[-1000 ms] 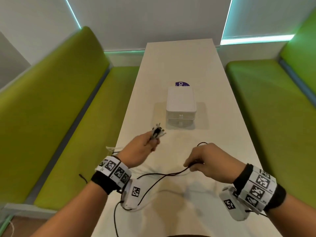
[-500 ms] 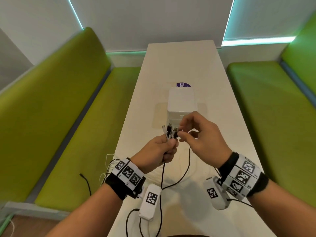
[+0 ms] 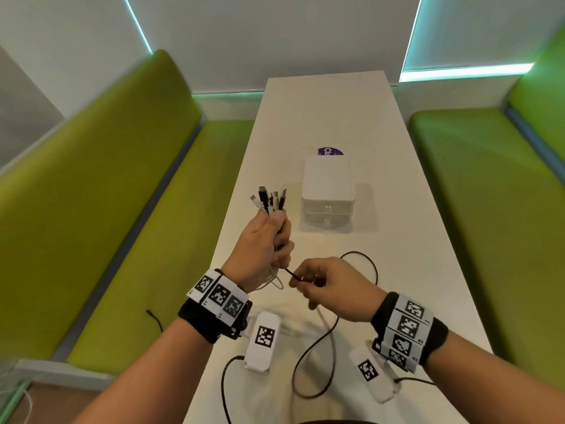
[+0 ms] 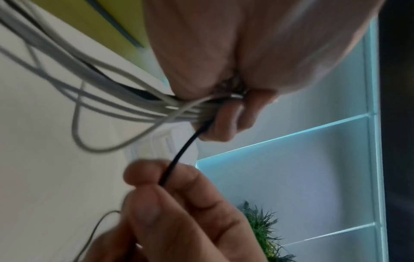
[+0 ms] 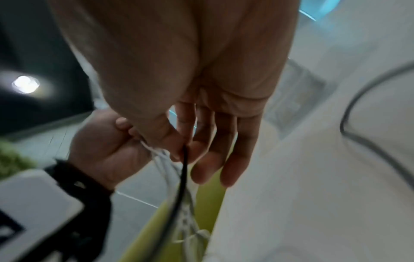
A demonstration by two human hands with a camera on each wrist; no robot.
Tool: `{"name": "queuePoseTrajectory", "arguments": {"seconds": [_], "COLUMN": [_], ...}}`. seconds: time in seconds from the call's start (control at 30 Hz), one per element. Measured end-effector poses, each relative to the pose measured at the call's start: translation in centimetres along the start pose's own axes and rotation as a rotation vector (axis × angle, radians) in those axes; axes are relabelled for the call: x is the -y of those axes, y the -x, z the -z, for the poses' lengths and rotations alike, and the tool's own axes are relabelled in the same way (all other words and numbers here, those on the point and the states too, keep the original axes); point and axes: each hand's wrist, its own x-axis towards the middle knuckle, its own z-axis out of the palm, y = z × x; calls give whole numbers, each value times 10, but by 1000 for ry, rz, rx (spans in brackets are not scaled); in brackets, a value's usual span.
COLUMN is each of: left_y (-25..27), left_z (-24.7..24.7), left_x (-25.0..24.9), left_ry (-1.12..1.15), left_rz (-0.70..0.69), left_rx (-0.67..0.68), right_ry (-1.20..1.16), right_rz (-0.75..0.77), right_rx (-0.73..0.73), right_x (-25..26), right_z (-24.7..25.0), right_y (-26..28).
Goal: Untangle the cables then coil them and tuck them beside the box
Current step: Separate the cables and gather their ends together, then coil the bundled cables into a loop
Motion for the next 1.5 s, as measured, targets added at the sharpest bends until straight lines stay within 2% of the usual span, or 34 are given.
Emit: {"name": "queuePoseTrajectory", "arguments": {"seconds": [0.07,0.17,0.2,0.3,0.33,0.37,0.43,0.53,0.63,0.7,0.8,0.83,0.87,0.93,0.97,1.0,1.07,1.13,1.2,1.27,1.3,1.37,1.43,1.5], "left_y": [-1,-2,-1,10,13,16,17,10,2,0,-1,-2,-3,-3,-3,-3,-5,-9,-15,-18,-19,-18,-15,-11], "left_z": [7,37,52,84,85,81,67,44,13,-10,-35,-38,-40,-39,-38,-35,-25,-12,4,12,12,4,-12,-27], "left_x": [-7,-32,-39,-55,-59,-62,-63,-48,-32,-27,-27,-29,-31,-39,-42,-46,-51,-55,-53,-48,-44,-37,-25,-14], "left_ry": [-35,-80,-222,-837,-941,-980,-932,-676,-447,-327,-172,-132,-87,-18,-7,-18,-119,-290,-545,-719,-717,-630,-458,-363], "left_rz": [-10,-60,-99,-174,-197,-223,-227,-128,-63,-64,-92,-99,-100,-98,-104,-122,-173,-200,-212,-213,-196,-152,-131,-160], "left_rx": [-46,-228,-288,-431,-441,-420,-325,-72,121,229,330,334,329,319,314,304,237,121,7,-39,-19,67,173,221], "right_ry": [156,228,287,583,646,680,715,906,1008,927,501,402,366,446,443,350,32,-124,56,416,508,481,295,-10], "right_rz": [-54,-149,-179,-317,-347,-369,-408,-439,-367,-244,-86,-49,-26,-45,-94,-136,-187,-273,-395,-464,-391,-84,140,191], "right_rx": [31,14,-45,-289,-344,-356,-281,-113,-74,-5,130,68,-76,-399,-451,-412,-245,-212,-270,-340,-388,-405,-304,-201], "right_x": [-9,-36,-46,-74,-80,-82,-78,-47,-3,24,53,55,55,53,52,49,32,11,-15,-25,-25,-10,8,18], "right_z": [13,39,50,87,98,107,115,106,83,69,59,57,56,60,66,73,89,101,105,102,98,81,54,26], "right_y": [-2,4,7,16,19,21,22,19,17,18,17,15,11,6,6,6,6,7,6,6,5,4,-2,-10]}}
